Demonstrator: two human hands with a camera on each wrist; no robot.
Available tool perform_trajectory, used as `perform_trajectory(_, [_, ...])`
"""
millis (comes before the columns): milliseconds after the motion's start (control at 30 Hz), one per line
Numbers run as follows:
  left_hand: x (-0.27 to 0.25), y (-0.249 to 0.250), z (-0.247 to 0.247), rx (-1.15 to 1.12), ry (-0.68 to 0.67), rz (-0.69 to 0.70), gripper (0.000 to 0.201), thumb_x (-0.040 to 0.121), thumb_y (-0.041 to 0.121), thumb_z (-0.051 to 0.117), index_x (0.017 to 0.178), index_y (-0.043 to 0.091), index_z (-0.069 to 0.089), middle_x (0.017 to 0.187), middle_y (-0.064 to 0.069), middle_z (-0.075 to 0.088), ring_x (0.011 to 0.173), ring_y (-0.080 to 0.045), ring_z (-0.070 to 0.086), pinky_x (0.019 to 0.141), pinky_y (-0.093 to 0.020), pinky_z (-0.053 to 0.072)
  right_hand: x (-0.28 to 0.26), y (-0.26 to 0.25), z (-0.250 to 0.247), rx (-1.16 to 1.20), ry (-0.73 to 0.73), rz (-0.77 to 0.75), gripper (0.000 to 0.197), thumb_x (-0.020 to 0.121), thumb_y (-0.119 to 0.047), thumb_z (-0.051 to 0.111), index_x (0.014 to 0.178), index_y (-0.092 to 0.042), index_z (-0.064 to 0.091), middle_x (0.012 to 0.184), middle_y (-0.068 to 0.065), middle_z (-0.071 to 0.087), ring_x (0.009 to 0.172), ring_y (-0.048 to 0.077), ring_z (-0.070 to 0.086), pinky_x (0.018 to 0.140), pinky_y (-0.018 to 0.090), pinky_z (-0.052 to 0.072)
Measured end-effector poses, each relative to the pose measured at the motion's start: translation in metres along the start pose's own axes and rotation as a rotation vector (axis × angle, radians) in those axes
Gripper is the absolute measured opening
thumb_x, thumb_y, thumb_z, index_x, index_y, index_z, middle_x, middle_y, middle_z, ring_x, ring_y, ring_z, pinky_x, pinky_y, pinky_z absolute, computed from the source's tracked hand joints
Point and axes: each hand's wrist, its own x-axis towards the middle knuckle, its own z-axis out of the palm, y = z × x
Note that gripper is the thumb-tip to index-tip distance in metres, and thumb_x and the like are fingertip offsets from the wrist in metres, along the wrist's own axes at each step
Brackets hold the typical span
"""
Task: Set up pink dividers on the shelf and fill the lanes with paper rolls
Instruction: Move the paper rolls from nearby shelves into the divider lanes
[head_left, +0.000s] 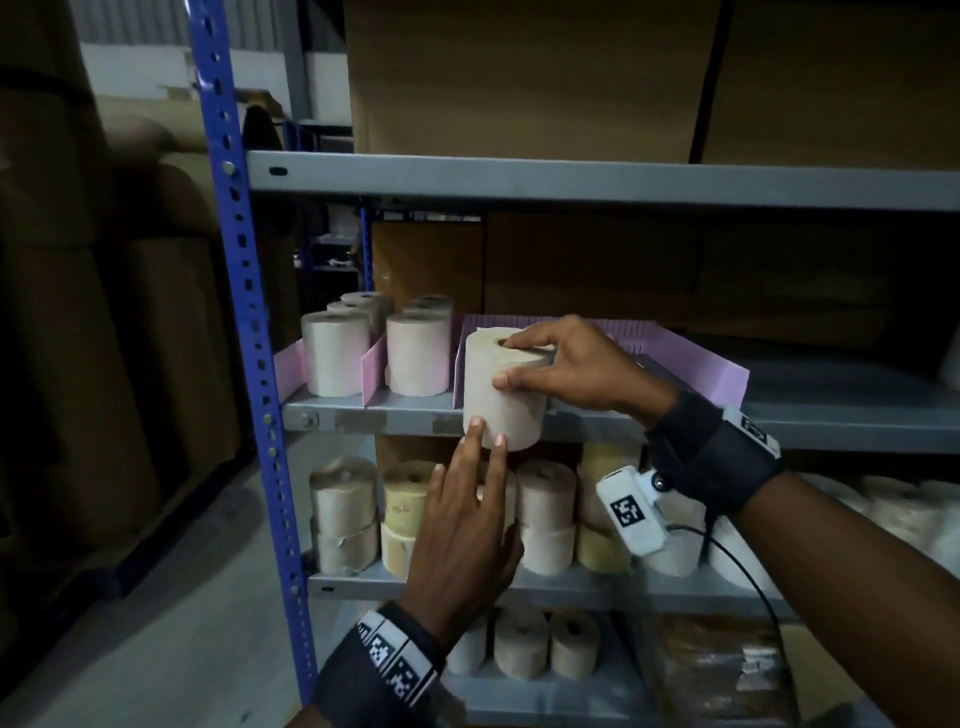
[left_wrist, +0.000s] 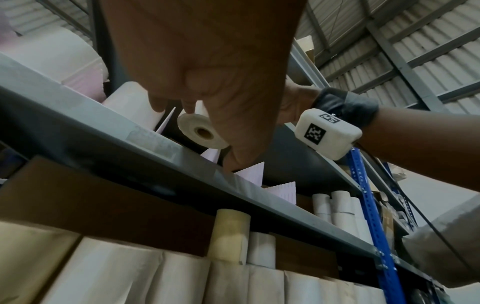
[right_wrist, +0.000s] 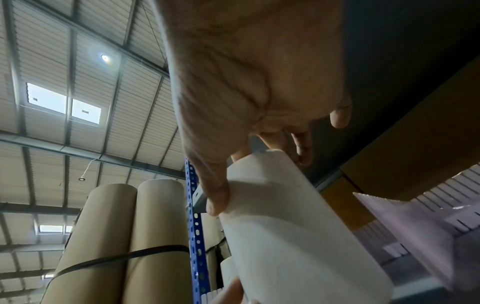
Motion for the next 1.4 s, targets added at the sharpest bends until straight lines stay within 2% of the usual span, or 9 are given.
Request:
perform_trajectory(333, [0.057,-0.028,0.04,0.005,-0.025,-0.035,0.098,0.099,0.046,0.05,0.16,0.017,-0.022,0.167,-0.01,-0.032,0.16,-0.025,-0.016,0.13,-0.047,0.011,0.061,0.041,0.005,-0.141,-0.082,0.091,0.071,0.067,-0.067,0.07,0.125,-0.026,0.065,0.13,-0.005,0.064,0.12,0.015,0.056,0.099,0.042,0.046])
perform_trajectory(500, [0.075,-0.036,0.048,0.001,-0.003,-0.02,0.089,0.097,0.04,0.053,0.166,0.01,0.005,0.173,-0.016,-0.004,0.161,-0.032,0.004,0.128,-0.054,0.018,0.093,0.046,-0.005,-0.379,-0.239,0.134,0.065,0.076,-0.068,0.063,0.13,-0.034,0.059,0.136,-0.009,0.058,0.128,0.02,0.046,0.1,0.06,0.036])
perform_trajectory(600, [0.079,-0.039,0.052,0.055,0.019,0.005,0.086,0.083,0.033,0.073,0.156,0.002,0.041,0.165,-0.023,0.033,0.153,-0.04,0.033,0.116,-0.06,0.04,0.109,0.044,-0.013,-0.516,-0.33,0.123,0.047,0.08,-0.065,0.063,0.117,-0.037,0.066,0.11,-0.014,0.066,0.105,0.014,0.053,0.091,0.049,0.038])
perform_trajectory(733, [0.078,-0.043,0.058,0.071,0.085,0.013,0.089,0.067,0.029,0.089,0.147,0.004,0.057,0.153,-0.019,0.053,0.142,-0.04,0.05,0.106,-0.06,0.05,0.131,0.046,-0.012,-0.461,-0.445,0.116,0.039,0.084,-0.048,0.07,0.11,-0.019,0.071,0.096,-0.005,0.069,0.087,0.016,0.062,0.07,0.029,0.047])
perform_trajectory(900, [0.081,-0.049,0.058,0.088,0.161,0.021,0.068,0.079,0.027,0.069,0.143,0.006,0.061,0.148,-0.017,0.059,0.137,-0.038,0.056,0.103,-0.057,0.053,0.158,0.066,-0.007,-0.403,-0.467,0.237,0.053,0.085,-0.042,0.072,0.129,-0.015,0.061,0.123,0.005,0.065,0.11,0.024,0.061,0.098,0.041,0.05])
perform_trajectory(1100, [0.081,-0.053,0.06,0.103,0.179,0.036,0.064,0.083,0.024,0.062,0.143,0.005,0.061,0.148,-0.017,0.059,0.137,-0.038,0.056,0.102,-0.056,0.054,0.184,0.087,-0.005,-0.394,-0.45,0.174,0.031,0.084,-0.032,0.075,0.103,-0.008,0.071,0.091,0.005,0.068,0.084,0.02,0.06,0.078,0.039,0.052])
perform_trajectory(1200, [0.081,-0.052,0.063,0.085,0.209,0.032,0.068,0.077,0.02,0.073,0.143,0.005,0.062,0.148,-0.017,0.059,0.137,-0.039,0.056,0.101,-0.057,0.054,0.194,0.094,-0.003,-0.479,-0.442,0.169,0.039,0.083,-0.04,0.074,0.099,-0.005,0.073,0.097,0.015,0.072,0.079,0.021,0.059,0.076,0.039,0.051])
perform_trajectory(1300, [0.08,-0.051,0.066,0.075,0.233,0.023,0.078,0.068,0.016,0.089,0.141,0.004,0.062,0.147,-0.018,0.06,0.137,-0.04,0.056,0.1,-0.058,0.054,0.204,0.102,-0.002,-0.515,-0.445,0.184,0.045,0.082,-0.045,0.074,0.105,-0.006,0.072,0.105,0.015,0.072,0.092,0.027,0.065,0.087,0.038,0.051])
perform_trajectory(1400, [0.08,-0.052,0.067,0.091,0.274,0.045,0.064,0.08,0.019,0.07,0.141,0.004,0.062,0.148,-0.017,0.059,0.137,-0.039,0.056,0.101,-0.057,0.055,0.212,0.109,-0.001,-0.533,-0.458,0.2,0.051,0.083,-0.045,0.072,0.12,-0.01,0.067,0.121,0.009,0.068,0.11,0.027,0.061,0.1,0.039,0.046])
